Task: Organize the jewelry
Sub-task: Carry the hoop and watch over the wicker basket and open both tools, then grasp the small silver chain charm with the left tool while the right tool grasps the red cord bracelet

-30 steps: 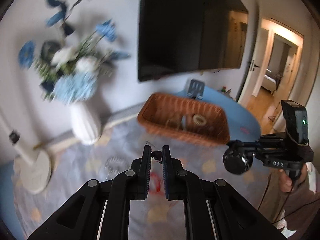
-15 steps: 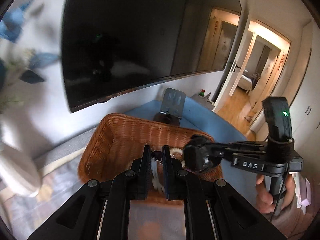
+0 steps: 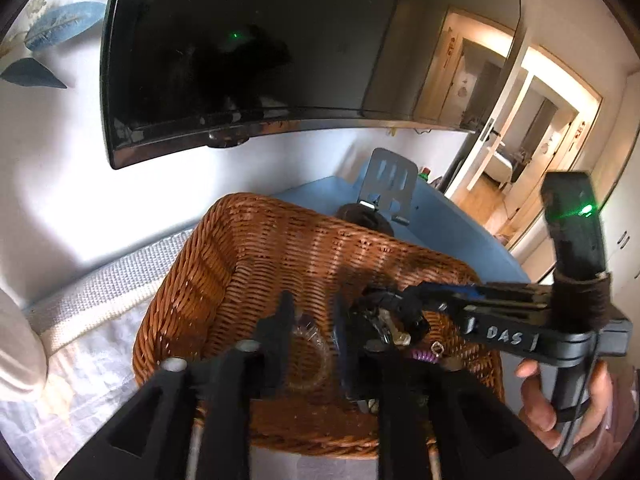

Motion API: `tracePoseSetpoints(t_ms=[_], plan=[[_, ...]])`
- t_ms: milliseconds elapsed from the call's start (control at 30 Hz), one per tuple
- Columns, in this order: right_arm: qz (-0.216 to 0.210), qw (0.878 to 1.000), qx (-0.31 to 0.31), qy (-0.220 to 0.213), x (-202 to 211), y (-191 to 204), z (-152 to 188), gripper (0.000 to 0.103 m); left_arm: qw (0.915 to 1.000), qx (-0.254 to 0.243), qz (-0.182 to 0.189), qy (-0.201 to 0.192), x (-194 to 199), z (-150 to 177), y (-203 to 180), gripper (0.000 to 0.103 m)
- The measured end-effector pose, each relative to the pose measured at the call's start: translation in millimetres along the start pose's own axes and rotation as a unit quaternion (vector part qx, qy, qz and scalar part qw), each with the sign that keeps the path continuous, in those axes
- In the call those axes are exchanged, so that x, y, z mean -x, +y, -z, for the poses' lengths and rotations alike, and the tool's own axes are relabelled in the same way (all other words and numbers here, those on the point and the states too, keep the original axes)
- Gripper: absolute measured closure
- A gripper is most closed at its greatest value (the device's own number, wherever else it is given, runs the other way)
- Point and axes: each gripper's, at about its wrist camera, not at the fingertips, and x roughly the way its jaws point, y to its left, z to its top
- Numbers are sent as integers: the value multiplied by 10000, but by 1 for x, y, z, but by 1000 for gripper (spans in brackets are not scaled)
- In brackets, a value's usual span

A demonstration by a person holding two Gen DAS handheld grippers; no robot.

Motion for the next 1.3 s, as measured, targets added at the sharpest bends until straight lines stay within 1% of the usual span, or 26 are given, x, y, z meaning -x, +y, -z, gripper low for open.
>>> tracePoseSetpoints(t_ms=[33, 67, 133, 200, 267, 333, 400, 433, 500, 567, 633, 667, 733, 800, 867, 1000, 1067, 1200, 1233, 1300], plan=[[3, 10000, 37, -76, 6, 1, 1, 80, 10000, -10, -39, -37, 5, 2, -1, 62], [19, 9999, 80, -150, 13, 3, 4, 80, 9999, -33, -83, -82, 10, 3, -3, 58], [-100, 9994, 178, -294, 28, 8, 9, 80, 9998, -110, -90, -156, 24, 7, -7, 58], [-283, 9981, 333, -437, 45, 14, 20, 76, 9997, -133, -1, -222, 42, 10, -9, 58], [-424, 9965, 479, -533, 57, 21, 33, 74, 9994, -170, -24, -301, 66, 17, -13, 57], [-500, 9950, 638, -586, 69, 27, 48, 72, 9987, -269, -145, -405, 94, 28, -17, 57], [-685, 9932, 737, -590, 81, 34, 64, 72, 9977, -329, -303, -509, 127, 43, -19, 56], [-808, 9918, 787, -600, 89, 38, 74, 71, 9975, -320, -324, -540, 138, 49, -18, 55], [-925, 9898, 881, -633, 101, 48, 91, 70, 9971, -258, -348, -629, 171, 65, -16, 54], [-967, 9882, 984, -660, 111, 59, 102, 70, 9966, -250, -346, -704, 197, 78, -14, 54], [-1007, 9858, 1140, -708, 120, 77, 113, 69, 9957, -347, -283, -811, 226, 92, -13, 54], [-1064, 9844, 1205, -718, 125, 85, 118, 69, 9947, -367, -372, -883, 239, 98, -13, 54], [-1205, 9814, 1314, -719, 132, 101, 129, 68, 9930, -321, -571, -980, 263, 111, -10, 54], [-1309, 9783, 1443, -709, 137, 117, 141, 67, 9927, -206, -606, -1022, 279, 125, -3, 50], [-1333, 9762, 1570, -683, 138, 131, 150, 67, 9918, -102, -738, -1038, 294, 140, 7, 49], [-1385, 9731, 1779, -470, 130, 153, 163, 67, 9899, 113, -1025, -972, 303, 165, 30, 49], [-1411, 9707, 1925, -282, 121, 165, 164, 67, 9896, 334, -1123, -837, 299, 175, 45, 49], [-1233, 9685, 2162, 11, 96, 184, 156, 67, 9838, 877, -1489, -468, 270, 189, 80, 49], [-1237, 9695, 2113, 98, 88, 185, 153, 67, 9823, 1037, -1532, -279, 254, 191, 92, 49], [-1359, 9711, 1927, 366, 69, 182, 147, 67, 9822, 1226, -1422, -78, 228, 193, 108, 49]])
